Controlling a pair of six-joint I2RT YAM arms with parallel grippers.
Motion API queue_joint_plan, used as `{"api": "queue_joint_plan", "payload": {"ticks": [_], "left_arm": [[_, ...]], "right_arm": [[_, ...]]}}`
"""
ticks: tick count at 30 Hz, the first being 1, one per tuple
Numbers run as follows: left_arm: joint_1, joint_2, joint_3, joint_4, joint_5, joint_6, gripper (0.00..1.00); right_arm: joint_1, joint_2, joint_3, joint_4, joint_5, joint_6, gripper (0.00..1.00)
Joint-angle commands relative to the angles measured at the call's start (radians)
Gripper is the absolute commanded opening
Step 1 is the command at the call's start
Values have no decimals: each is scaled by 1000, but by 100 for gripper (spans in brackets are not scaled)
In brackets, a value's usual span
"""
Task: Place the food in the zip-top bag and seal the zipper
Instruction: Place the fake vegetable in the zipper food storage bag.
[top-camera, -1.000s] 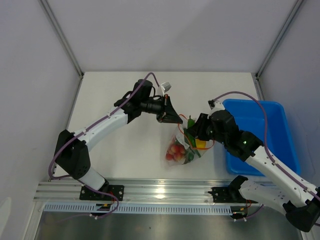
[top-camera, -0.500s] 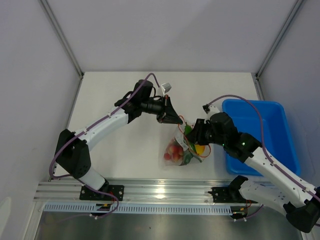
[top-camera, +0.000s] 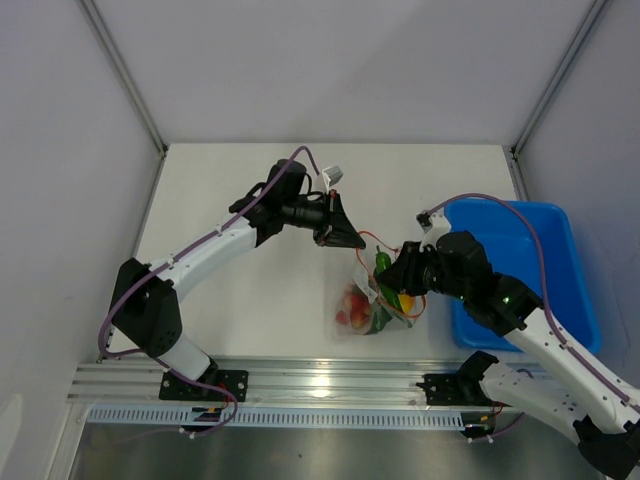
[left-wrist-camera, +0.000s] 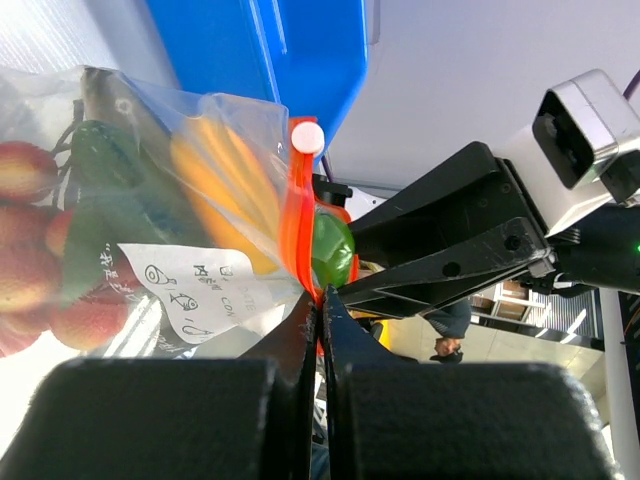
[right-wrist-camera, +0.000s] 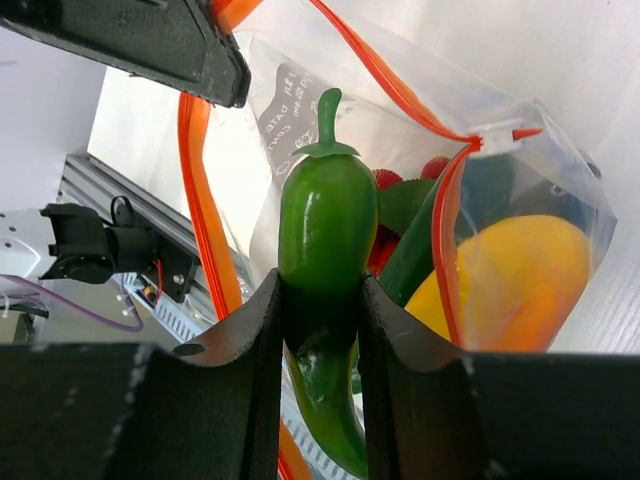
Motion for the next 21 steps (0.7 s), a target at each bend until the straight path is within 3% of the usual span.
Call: {"api": "queue_joint_plan", "payload": {"ticks": [1, 7, 10, 12, 13, 14, 16, 21], "left_arm": [[2, -8, 30, 28, 20, 7, 1], [-12, -25, 21, 20, 22, 10, 1], [-23, -30, 26, 8, 19, 21, 1], [-35, -30, 24, -4, 16, 27, 1], [-47, -31, 23, -16, 8, 33, 1], [-51, -31, 23, -18, 8, 33, 1], [-52, -34, 26, -23, 0, 39, 0], [-54, -31, 32, -33, 0, 44, 1]], "right_arm": [[-1, 36, 1, -45, -36, -31, 0], [-4, 211, 95, -38, -82, 12, 0], [-3, 277, 156, -37, -86, 26, 6], [-4, 307, 214, -45, -88, 12, 18], [-14, 354, 269, -94, -71, 3, 55], [-14, 354, 270, -94, -71, 3, 56], [-24, 351, 288, -123, -62, -6, 69], [-60, 275, 258, -165, -65, -16, 71]]}}
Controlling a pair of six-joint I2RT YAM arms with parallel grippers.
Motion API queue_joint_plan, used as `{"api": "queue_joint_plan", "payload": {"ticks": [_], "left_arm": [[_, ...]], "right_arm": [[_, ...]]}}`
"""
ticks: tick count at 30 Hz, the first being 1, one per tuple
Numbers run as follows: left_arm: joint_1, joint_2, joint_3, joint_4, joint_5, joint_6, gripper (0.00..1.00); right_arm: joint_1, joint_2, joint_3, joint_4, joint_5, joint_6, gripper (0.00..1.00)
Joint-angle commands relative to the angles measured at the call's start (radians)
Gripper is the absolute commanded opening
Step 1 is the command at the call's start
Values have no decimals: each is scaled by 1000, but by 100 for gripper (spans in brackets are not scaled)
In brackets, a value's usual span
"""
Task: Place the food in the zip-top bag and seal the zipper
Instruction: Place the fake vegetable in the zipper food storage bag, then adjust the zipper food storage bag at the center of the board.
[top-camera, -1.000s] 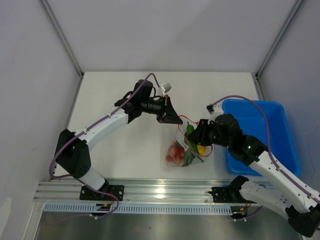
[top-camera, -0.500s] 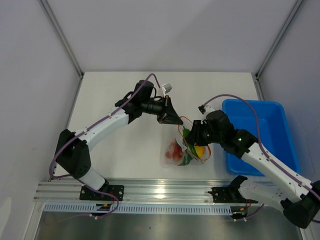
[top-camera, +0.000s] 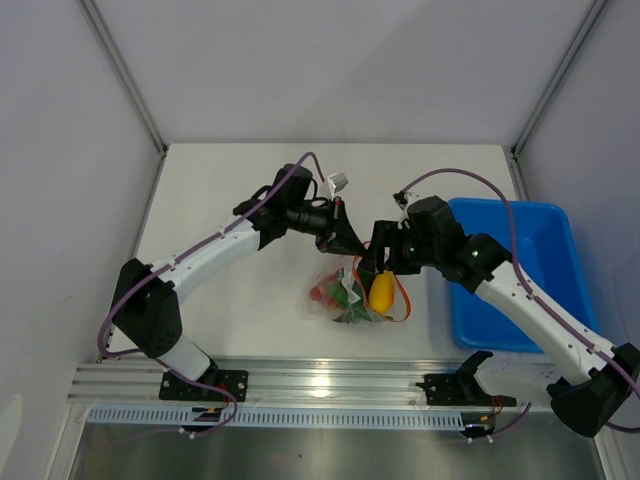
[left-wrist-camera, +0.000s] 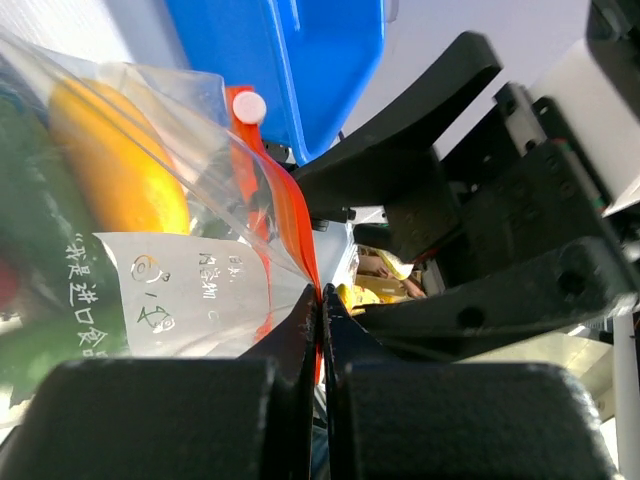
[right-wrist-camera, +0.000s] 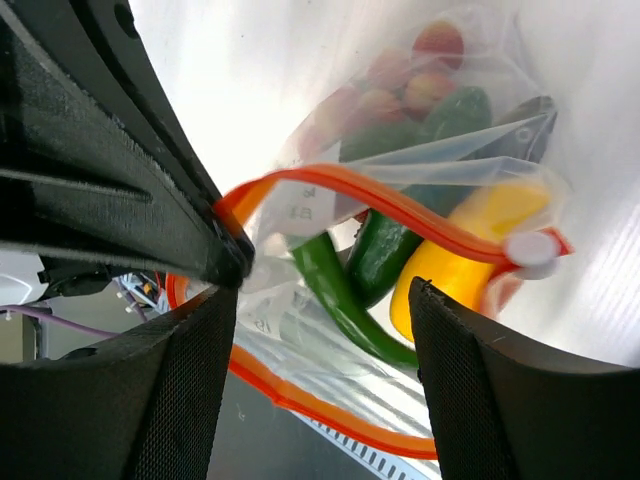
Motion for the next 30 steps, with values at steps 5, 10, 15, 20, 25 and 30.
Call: {"api": "queue_joint_plan", "payload": {"ticks": [5, 10, 15, 20, 25, 30], "left_arm": [[-13, -21, 46, 23, 21, 11, 1], [-13, -15, 58, 9, 18, 21, 1], [-13, -13, 60, 9, 21, 20, 1], [-13, -19, 60, 3, 26, 20, 1], [-13, -27, 55, -8, 31, 27, 1], [-13, -36, 52, -26, 35, 44, 1]], "right_arm": [[-72, -140, 19, -110, 9, -23, 70], [-165, -176, 25, -225, 6, -66, 59], [-217, -220, -41, -214, -8, -100, 51], [-250, -183, -87, -150, -99, -108, 47], [-248, -131, -108, -96, -136, -132, 45], [-247, -100, -134, -101, -150, -172, 43]]}}
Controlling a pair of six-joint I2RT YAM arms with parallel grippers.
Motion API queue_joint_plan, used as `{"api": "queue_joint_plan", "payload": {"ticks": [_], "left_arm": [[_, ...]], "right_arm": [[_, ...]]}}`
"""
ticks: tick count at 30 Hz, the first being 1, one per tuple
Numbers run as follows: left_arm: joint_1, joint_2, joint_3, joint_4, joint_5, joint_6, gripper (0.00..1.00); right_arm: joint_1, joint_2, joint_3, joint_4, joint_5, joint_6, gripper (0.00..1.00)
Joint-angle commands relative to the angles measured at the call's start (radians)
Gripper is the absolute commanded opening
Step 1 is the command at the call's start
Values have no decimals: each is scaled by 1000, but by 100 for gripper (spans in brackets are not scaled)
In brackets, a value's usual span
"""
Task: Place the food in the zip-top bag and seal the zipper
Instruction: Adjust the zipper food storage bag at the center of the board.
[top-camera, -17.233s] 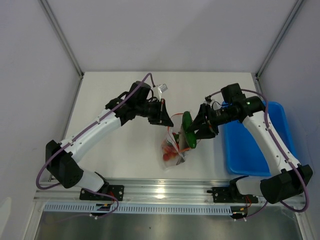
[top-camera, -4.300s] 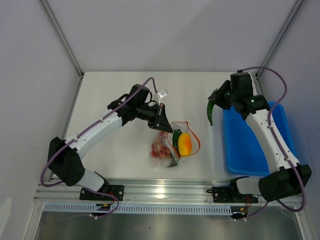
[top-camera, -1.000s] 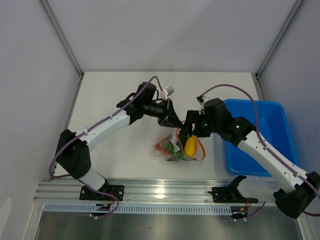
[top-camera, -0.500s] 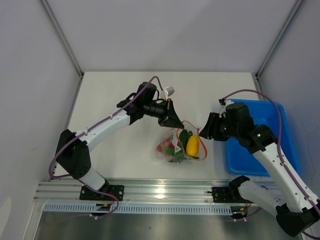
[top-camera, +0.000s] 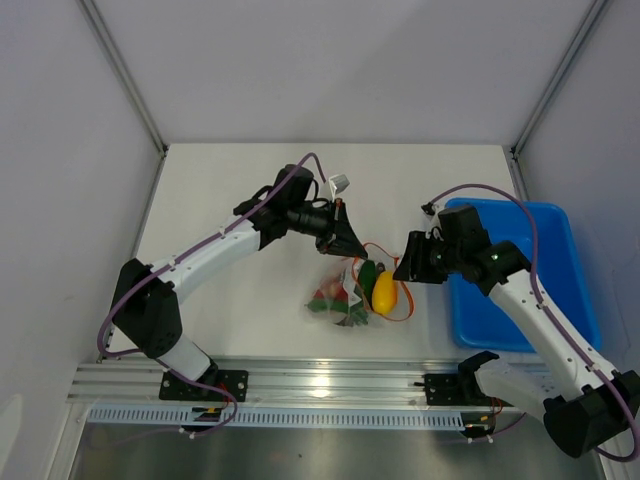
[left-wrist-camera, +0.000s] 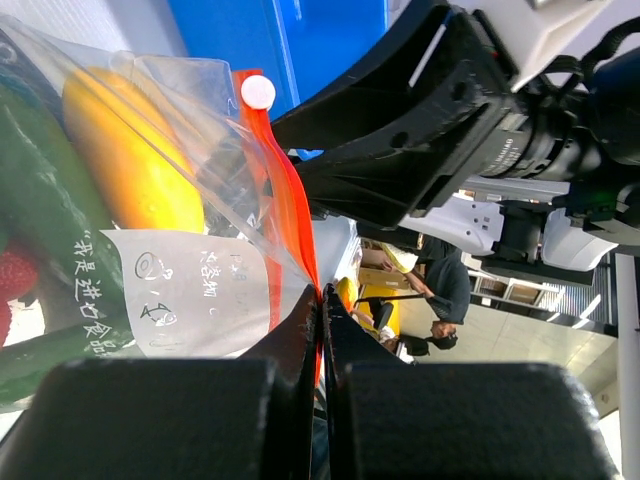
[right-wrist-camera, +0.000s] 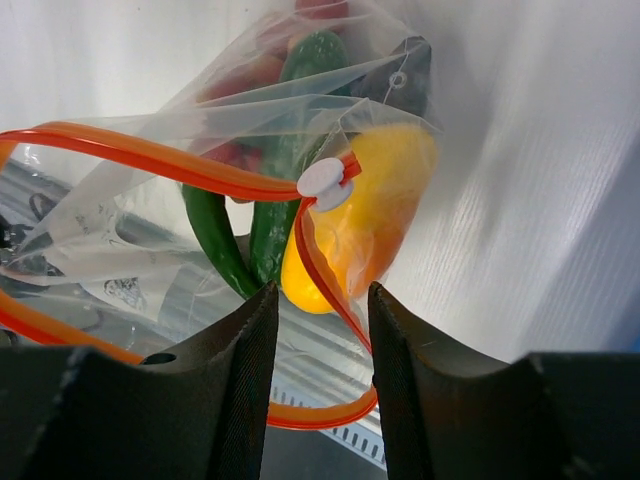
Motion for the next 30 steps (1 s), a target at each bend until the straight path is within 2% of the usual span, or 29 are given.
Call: {"api": "queue_joint_plan", "payload": {"ticks": [1, 9, 13, 15, 16, 17, 20, 23, 27, 30], "left_arm": [[-5, -37, 44, -5, 32, 27, 1], [-13, -49, 49, -91, 7, 105, 1], [-24, -54, 53, -137, -16, 163, 0], [-31, -59, 59, -146, -25, 179, 1], [-36, -59, 64, -154, -30, 198, 1], [-39, -57, 75, -177, -37, 211, 1], [-56, -52, 119, -252, -74, 277, 1], [-85, -59, 167, -321, -135, 352, 1], [-123, -80, 167, -315, -174, 390, 1], [-155, -94, 149, -292, -175, 392, 1]], "right_arm": [[1, 5, -25, 30, -32, -45, 43], [1, -7, -81, 7, -16, -26, 28], [-1, -14, -81, 2, -30, -14, 13], [1, -10, -78, 4, -38, -6, 11], [1, -9, -79, 8, -44, -3, 3], [1, -7, -76, 8, -48, 6, 0], [2, 5, -44, -12, -85, 32, 0], [2, 29, 65, -56, -154, 90, 0], [-1, 92, 279, -137, -243, 205, 0], [7, 134, 364, -168, -245, 256, 0]]}}
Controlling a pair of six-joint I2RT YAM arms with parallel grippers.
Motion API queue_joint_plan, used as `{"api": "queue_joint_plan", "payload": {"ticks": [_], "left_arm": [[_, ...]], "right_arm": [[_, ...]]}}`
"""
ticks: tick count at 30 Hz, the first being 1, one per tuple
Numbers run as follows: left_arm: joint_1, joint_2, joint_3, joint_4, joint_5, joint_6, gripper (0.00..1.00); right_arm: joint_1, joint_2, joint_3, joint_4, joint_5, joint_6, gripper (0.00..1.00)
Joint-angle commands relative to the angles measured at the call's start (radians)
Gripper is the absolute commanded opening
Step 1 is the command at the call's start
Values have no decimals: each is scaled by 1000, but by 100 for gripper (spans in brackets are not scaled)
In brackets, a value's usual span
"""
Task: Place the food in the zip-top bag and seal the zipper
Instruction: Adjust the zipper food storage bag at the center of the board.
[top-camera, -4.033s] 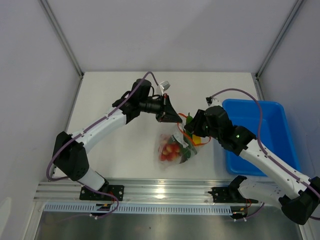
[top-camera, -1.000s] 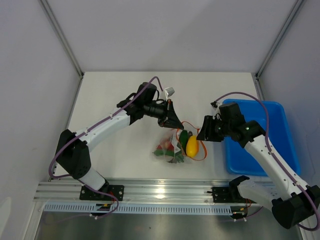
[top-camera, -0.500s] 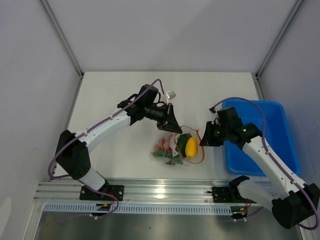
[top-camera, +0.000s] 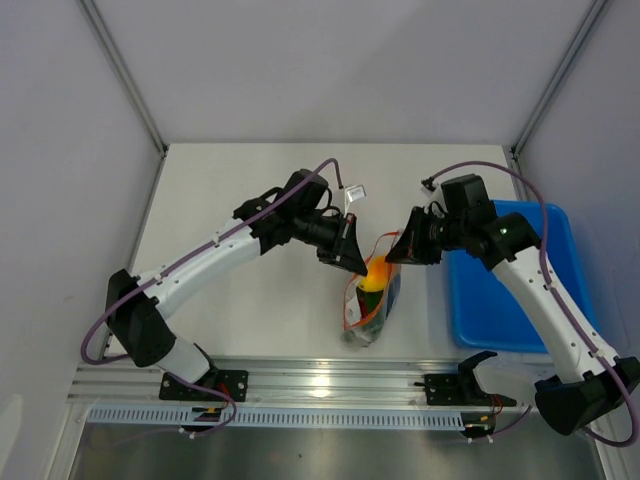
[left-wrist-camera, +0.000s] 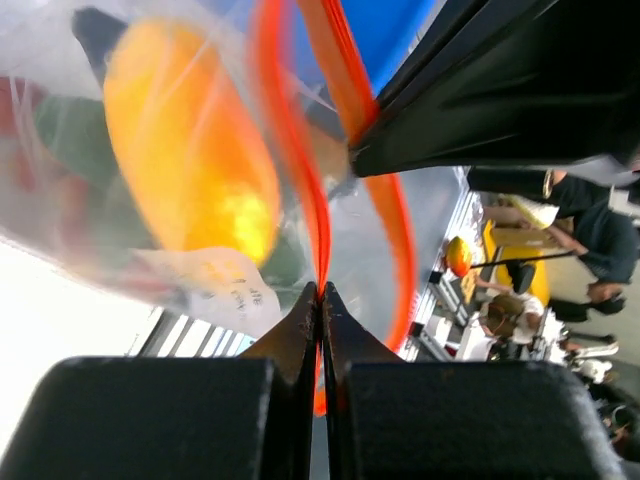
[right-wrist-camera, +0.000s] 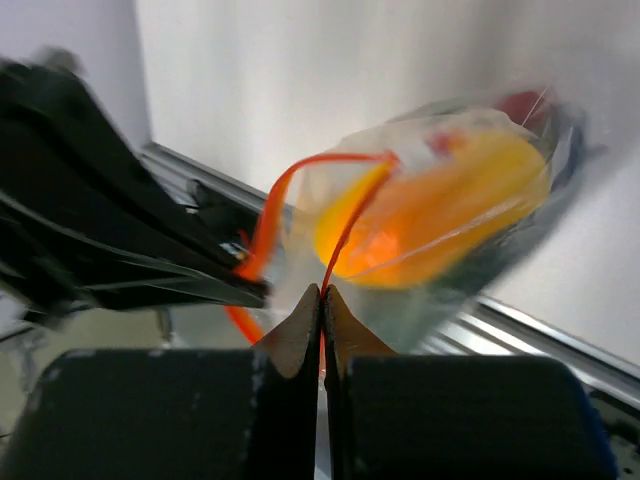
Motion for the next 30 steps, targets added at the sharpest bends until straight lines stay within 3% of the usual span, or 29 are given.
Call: {"api": "queue_joint_plan", "payload": {"ticks": [1, 21, 22, 23, 25, 26, 28, 30], "left_arm": [[-44, -53, 25, 10, -20, 50, 0], [-70, -45, -34, 58, -40, -41, 2], [-70, -47, -29, 50, -45, -39, 4], [-72, -50, -20, 42, -54, -39, 16], [-70, -59, -18, 38, -58, -45, 29], [-70, -67, -18, 38, -63, -48, 42], [-70, -76, -14, 25, -74, -64, 59], [-72, -72, -2, 13, -75, -71, 67]], "right_arm": [[4, 23, 131, -56, -75, 130, 0], [106, 58, 64, -70, 92, 279, 0], [106, 58, 67, -73, 99, 285, 0], [107, 60, 68, -76, 105, 290, 0], [109, 61, 71, -81, 117, 301, 0], [109, 65, 76, -84, 123, 304, 0], [107, 69, 88, -94, 134, 316, 0], [110, 77, 99, -111, 145, 325, 0]]}}
